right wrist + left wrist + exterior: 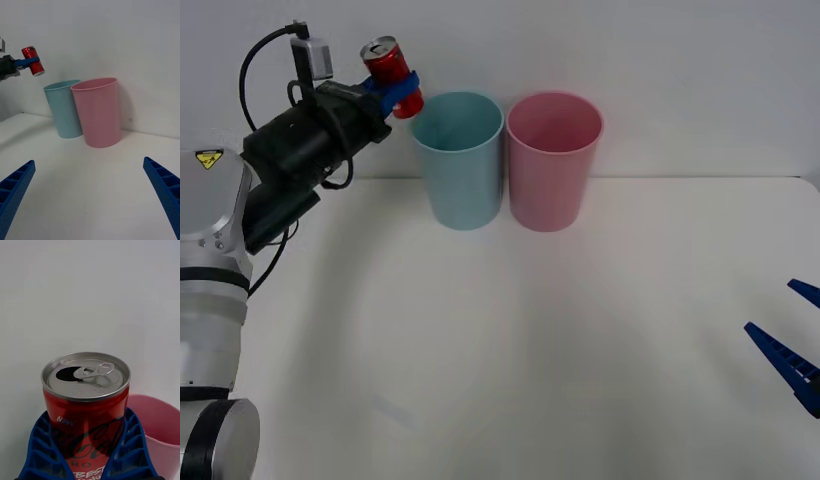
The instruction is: Grasp the object on the table and drop it into the matching bin: aluminum can to the light blue bin, PET bottle to the pink bin.
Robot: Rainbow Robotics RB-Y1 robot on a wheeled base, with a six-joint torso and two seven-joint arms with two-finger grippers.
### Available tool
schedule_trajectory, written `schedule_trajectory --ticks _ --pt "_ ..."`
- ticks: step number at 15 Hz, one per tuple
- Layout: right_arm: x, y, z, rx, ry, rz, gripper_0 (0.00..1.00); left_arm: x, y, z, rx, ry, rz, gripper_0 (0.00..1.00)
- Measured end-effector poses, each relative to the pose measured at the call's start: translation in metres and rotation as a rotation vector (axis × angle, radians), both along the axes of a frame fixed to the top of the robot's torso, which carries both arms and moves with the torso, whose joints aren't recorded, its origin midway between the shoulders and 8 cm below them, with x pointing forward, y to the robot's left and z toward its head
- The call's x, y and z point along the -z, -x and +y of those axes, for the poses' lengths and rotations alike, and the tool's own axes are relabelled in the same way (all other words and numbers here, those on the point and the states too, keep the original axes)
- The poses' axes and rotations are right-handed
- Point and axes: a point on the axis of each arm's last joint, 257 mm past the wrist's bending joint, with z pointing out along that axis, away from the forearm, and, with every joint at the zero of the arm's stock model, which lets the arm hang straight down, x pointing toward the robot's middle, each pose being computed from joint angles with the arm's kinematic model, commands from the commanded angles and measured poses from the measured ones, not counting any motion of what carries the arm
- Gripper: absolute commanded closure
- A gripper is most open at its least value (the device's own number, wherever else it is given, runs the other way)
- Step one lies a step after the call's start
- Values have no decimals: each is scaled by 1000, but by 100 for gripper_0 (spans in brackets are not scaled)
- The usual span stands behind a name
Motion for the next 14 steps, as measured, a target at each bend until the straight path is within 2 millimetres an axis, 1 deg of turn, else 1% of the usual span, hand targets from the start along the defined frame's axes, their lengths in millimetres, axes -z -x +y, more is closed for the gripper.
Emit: schedule_trajectory --ticks 6,8,10,11,12,13,14 --pt "0 0 0 0 0 0 0 2 -47 -36 4 -79 35 100" --pt "0 0 0 0 0 0 0 -1 -54 -42 -5 -89 39 100" --pt "0 0 0 0 0 0 0 1 -56 -48 -10 -100 42 98" --pt "0 0 0 0 0 0 0 2 -56 -51 -10 -99 43 94" --pt "0 0 0 0 0 0 0 4 -56 -54 -10 -99 43 87" --pt "0 0 0 0 0 0 0 4 -56 -55 -10 -97 43 72" --pt "0 0 0 0 0 0 0 4 -56 -56 -10 -97 43 0"
